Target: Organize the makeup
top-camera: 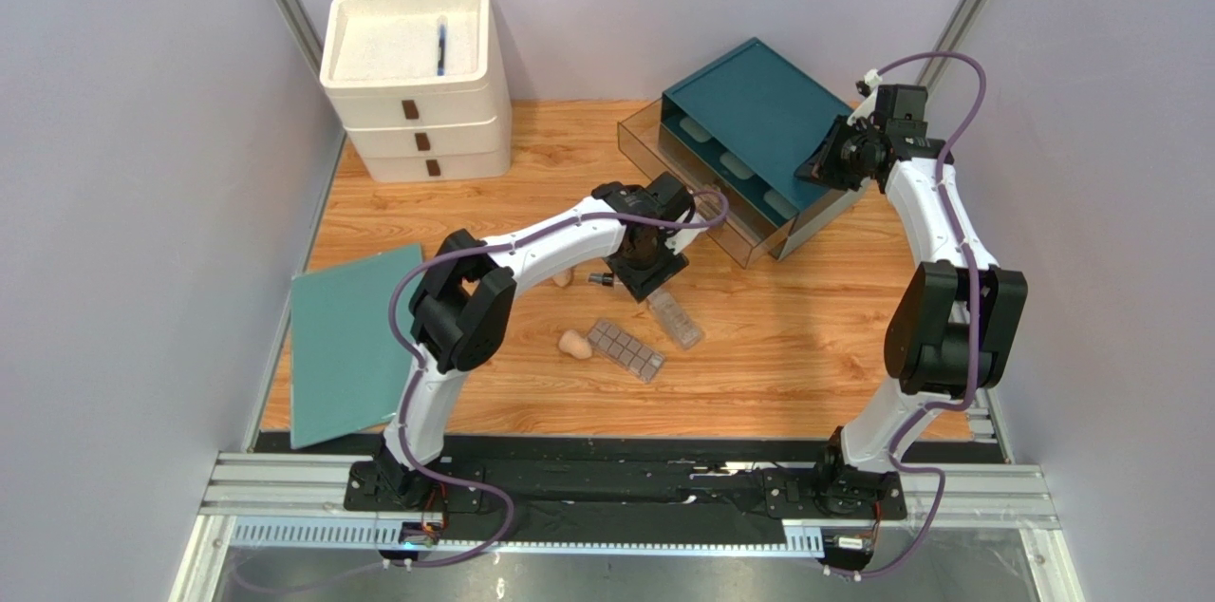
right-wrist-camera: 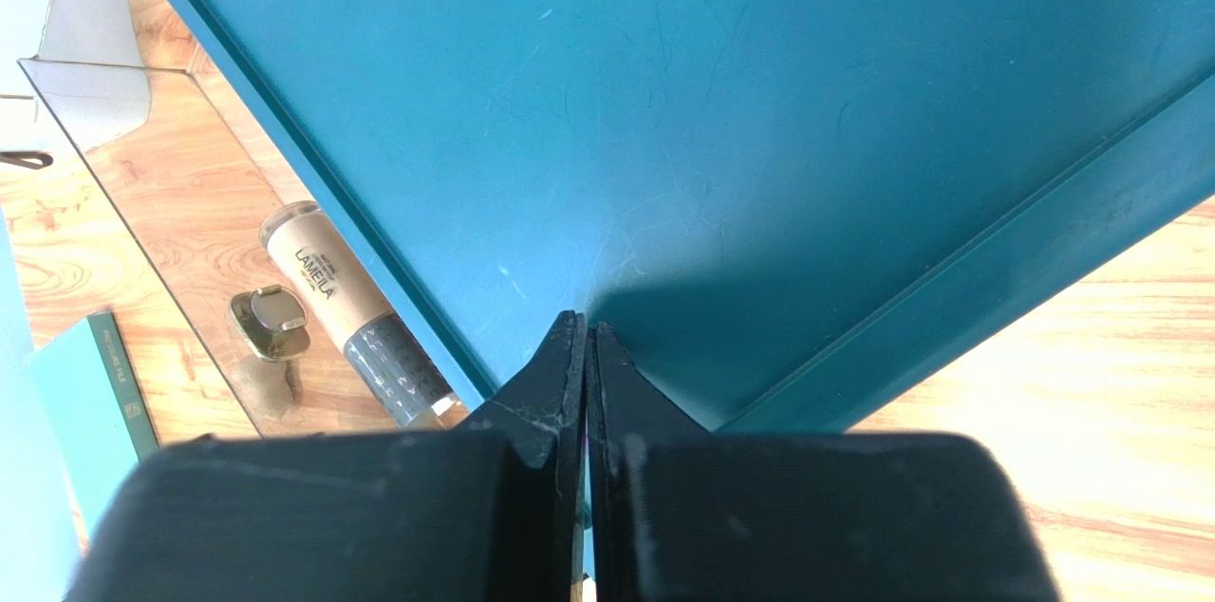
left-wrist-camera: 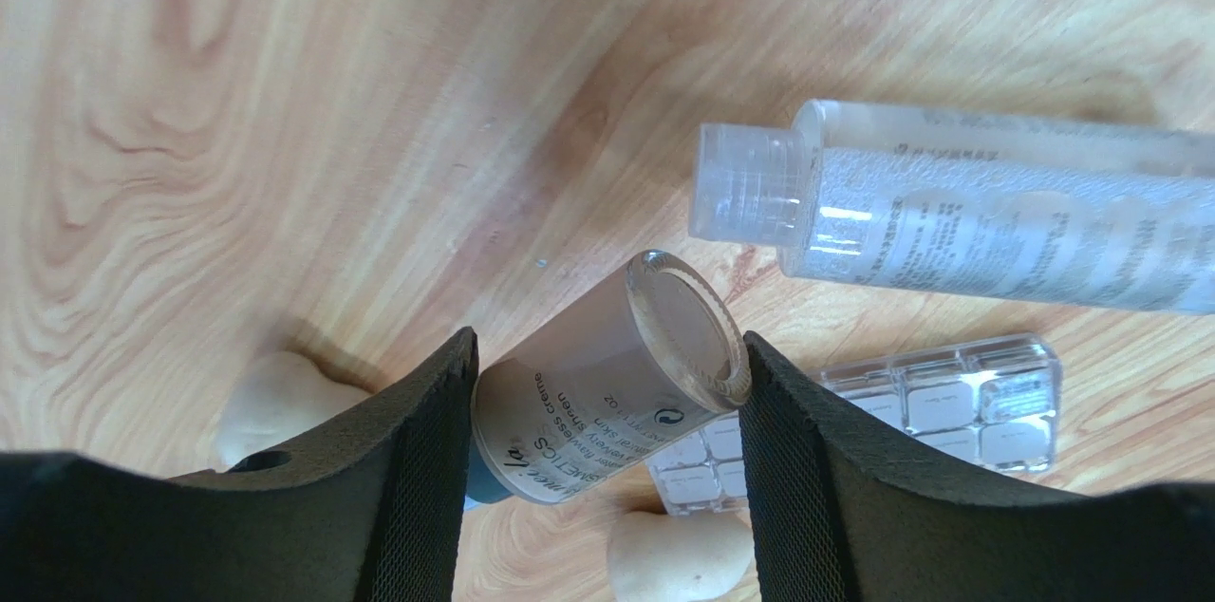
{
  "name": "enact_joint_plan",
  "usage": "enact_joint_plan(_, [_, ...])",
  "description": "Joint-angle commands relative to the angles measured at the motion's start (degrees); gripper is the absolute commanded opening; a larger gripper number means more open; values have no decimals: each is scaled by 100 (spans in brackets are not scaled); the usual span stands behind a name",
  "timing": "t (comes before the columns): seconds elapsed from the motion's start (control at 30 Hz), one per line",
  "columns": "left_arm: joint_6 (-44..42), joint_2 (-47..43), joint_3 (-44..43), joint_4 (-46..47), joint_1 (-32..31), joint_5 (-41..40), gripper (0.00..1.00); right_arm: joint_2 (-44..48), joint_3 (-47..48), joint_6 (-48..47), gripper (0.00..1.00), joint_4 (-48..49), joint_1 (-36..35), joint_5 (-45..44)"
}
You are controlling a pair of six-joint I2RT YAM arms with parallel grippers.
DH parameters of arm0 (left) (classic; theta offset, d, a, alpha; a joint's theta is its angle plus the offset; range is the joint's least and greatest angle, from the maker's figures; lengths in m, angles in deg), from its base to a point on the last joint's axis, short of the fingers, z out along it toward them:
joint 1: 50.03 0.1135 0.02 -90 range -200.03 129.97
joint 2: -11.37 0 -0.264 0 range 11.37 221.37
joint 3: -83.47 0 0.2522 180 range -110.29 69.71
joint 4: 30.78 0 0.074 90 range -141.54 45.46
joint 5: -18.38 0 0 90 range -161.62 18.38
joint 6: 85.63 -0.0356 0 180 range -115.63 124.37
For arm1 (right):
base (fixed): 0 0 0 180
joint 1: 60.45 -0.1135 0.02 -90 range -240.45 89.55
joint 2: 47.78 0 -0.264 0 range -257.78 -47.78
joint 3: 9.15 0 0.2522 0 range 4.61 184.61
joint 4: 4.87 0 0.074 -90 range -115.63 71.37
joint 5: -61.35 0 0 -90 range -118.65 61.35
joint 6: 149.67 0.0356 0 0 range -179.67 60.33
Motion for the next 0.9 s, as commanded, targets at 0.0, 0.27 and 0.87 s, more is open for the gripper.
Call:
enact_joint_plan(0.0, [199, -604, -380, -77, -18, -220, 0, -151, -267, -157, 0, -793, -35, -258])
enact_joint_plan(0.27, [892, -851, -1749, 240, 122, -861, 0, -159, -294, -148, 0, -758, -35, -232])
enact_joint_plan(0.87, [3187, 230, -3315, 2814, 729, 675, 0, -212, -338, -157, 0, -758, -79, -258])
